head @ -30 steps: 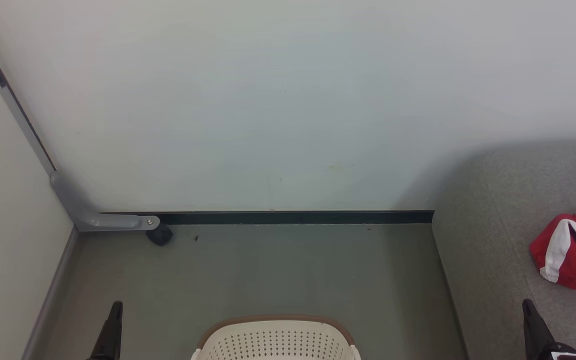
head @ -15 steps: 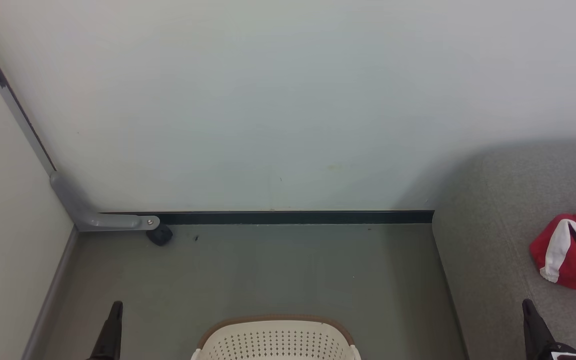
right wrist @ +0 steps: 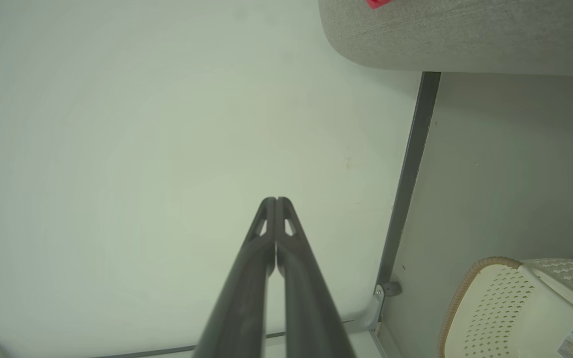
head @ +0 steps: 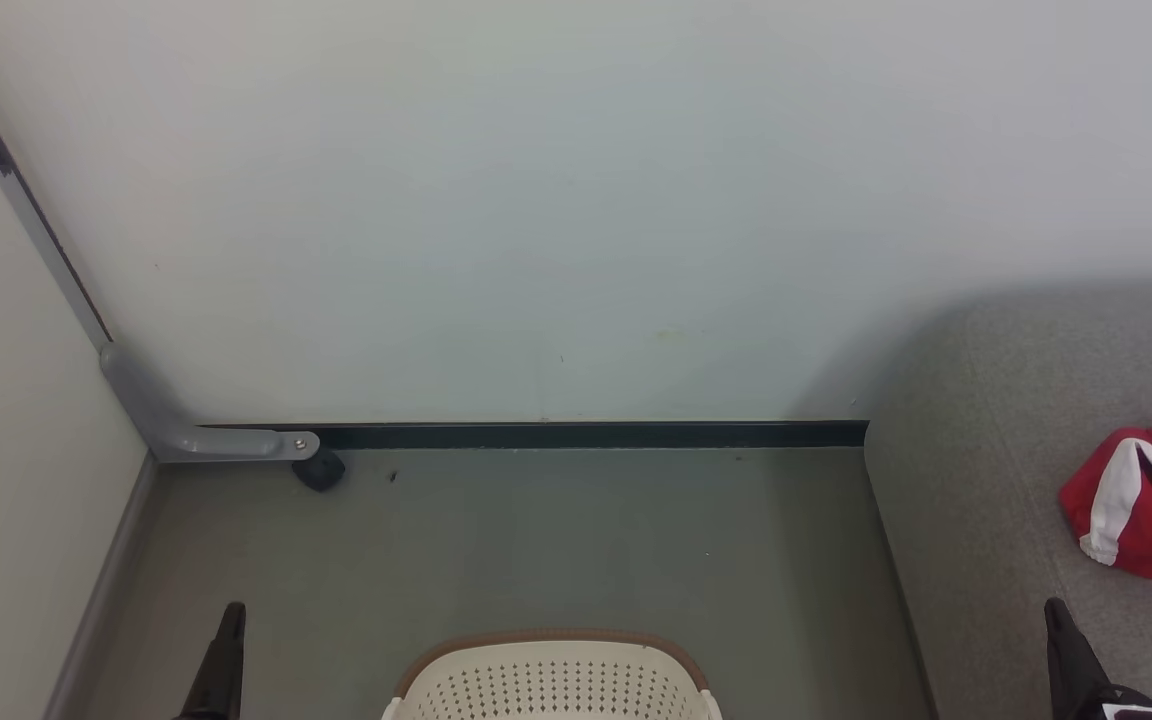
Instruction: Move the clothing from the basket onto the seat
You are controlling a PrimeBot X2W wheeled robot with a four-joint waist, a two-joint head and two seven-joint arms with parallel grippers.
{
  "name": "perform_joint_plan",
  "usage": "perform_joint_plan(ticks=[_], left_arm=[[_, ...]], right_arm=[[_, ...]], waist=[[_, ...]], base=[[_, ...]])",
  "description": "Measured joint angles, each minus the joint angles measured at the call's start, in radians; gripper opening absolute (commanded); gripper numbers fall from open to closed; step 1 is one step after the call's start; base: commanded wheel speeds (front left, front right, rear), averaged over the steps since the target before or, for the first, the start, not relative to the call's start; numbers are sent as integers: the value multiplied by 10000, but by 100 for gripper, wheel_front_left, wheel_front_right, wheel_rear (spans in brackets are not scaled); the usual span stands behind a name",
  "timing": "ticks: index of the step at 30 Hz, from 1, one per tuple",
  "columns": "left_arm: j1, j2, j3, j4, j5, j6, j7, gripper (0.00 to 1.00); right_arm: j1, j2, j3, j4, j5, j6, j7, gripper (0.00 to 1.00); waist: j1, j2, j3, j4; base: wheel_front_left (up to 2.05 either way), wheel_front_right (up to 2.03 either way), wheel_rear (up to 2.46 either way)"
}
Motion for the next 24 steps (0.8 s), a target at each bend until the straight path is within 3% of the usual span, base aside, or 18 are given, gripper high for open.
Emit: perform_joint_plan(ticks=[24], left_arm=[[0,0,0,0,0,0,0,0]], right_arm=[[0,0,0,0,0,0,0,0]], waist=[[0,1,0,0]], base=[[0,0,0]])
